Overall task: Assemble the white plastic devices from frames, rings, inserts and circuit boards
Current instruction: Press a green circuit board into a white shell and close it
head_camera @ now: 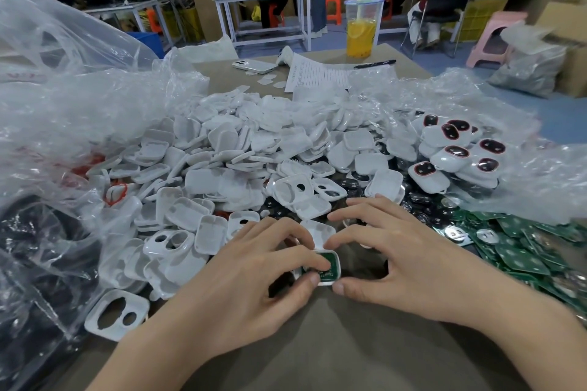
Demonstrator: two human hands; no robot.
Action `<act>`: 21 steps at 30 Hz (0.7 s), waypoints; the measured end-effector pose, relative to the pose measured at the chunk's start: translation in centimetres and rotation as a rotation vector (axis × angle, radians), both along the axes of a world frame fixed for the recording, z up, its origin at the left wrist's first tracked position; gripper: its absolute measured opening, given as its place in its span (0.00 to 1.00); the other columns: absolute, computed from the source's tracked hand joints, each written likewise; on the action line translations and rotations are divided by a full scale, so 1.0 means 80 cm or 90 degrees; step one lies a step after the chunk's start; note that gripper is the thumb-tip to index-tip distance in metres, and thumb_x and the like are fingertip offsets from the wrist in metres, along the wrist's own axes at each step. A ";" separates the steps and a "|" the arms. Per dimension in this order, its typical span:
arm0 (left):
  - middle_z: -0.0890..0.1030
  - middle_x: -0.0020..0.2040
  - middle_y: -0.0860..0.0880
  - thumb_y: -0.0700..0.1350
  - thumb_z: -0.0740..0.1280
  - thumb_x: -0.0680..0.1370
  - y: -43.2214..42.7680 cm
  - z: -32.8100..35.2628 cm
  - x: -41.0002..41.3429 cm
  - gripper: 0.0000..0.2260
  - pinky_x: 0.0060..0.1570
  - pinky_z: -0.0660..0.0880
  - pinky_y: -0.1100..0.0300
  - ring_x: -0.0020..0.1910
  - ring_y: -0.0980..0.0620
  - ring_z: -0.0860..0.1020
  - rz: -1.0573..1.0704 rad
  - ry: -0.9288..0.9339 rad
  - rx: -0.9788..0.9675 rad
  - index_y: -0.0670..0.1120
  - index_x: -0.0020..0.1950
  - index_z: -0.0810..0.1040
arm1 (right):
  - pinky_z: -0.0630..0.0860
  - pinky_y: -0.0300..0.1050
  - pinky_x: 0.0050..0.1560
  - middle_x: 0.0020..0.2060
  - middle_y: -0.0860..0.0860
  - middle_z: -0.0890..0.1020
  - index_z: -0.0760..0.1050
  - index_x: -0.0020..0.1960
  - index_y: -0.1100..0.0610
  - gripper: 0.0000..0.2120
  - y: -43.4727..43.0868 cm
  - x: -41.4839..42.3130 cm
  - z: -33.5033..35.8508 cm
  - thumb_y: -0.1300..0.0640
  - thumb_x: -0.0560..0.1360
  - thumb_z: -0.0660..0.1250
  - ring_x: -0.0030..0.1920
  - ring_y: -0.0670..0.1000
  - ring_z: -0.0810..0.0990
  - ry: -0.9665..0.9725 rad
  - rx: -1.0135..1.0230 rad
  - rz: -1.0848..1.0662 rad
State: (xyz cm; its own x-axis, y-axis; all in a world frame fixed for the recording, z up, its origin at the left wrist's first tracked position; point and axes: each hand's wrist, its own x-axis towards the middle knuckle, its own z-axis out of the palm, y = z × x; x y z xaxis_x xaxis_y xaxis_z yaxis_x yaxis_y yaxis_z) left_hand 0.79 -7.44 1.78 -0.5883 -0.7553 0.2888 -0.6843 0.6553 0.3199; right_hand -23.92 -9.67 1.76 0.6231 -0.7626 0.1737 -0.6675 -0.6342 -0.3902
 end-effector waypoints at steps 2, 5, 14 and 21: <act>0.73 0.57 0.63 0.56 0.62 0.82 0.000 0.000 -0.001 0.08 0.55 0.72 0.60 0.56 0.61 0.73 0.000 -0.002 -0.005 0.62 0.58 0.79 | 0.51 0.30 0.72 0.68 0.30 0.66 0.73 0.62 0.35 0.23 0.000 0.000 0.001 0.28 0.71 0.62 0.74 0.35 0.52 0.001 -0.002 0.000; 0.73 0.57 0.63 0.55 0.63 0.82 -0.001 0.000 -0.001 0.08 0.55 0.72 0.60 0.56 0.60 0.74 0.002 -0.001 -0.007 0.62 0.58 0.79 | 0.55 0.32 0.71 0.65 0.30 0.69 0.74 0.60 0.35 0.21 0.001 0.001 0.004 0.29 0.71 0.63 0.73 0.36 0.57 -0.011 -0.012 -0.004; 0.74 0.57 0.64 0.57 0.61 0.82 0.003 0.006 -0.001 0.10 0.58 0.70 0.60 0.59 0.60 0.72 0.011 -0.013 0.019 0.63 0.60 0.80 | 0.62 0.37 0.67 0.51 0.33 0.78 0.77 0.51 0.37 0.14 0.004 0.007 0.006 0.31 0.71 0.65 0.63 0.38 0.69 -0.046 -0.013 -0.006; 0.78 0.55 0.64 0.61 0.54 0.84 0.002 0.021 0.007 0.18 0.59 0.69 0.59 0.60 0.58 0.74 0.043 0.074 0.011 0.59 0.55 0.83 | 0.65 0.40 0.66 0.52 0.31 0.77 0.76 0.52 0.37 0.15 0.002 0.006 0.003 0.30 0.71 0.65 0.63 0.37 0.69 -0.041 -0.020 -0.007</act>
State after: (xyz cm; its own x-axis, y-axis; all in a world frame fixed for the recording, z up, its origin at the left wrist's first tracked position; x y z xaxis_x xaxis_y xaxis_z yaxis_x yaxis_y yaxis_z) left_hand 1.35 -7.26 3.44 -0.4999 -0.7974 0.3380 -0.6842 0.6029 0.4104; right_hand -23.46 -9.49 1.97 0.6019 -0.7625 0.2373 -0.6482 -0.6401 -0.4125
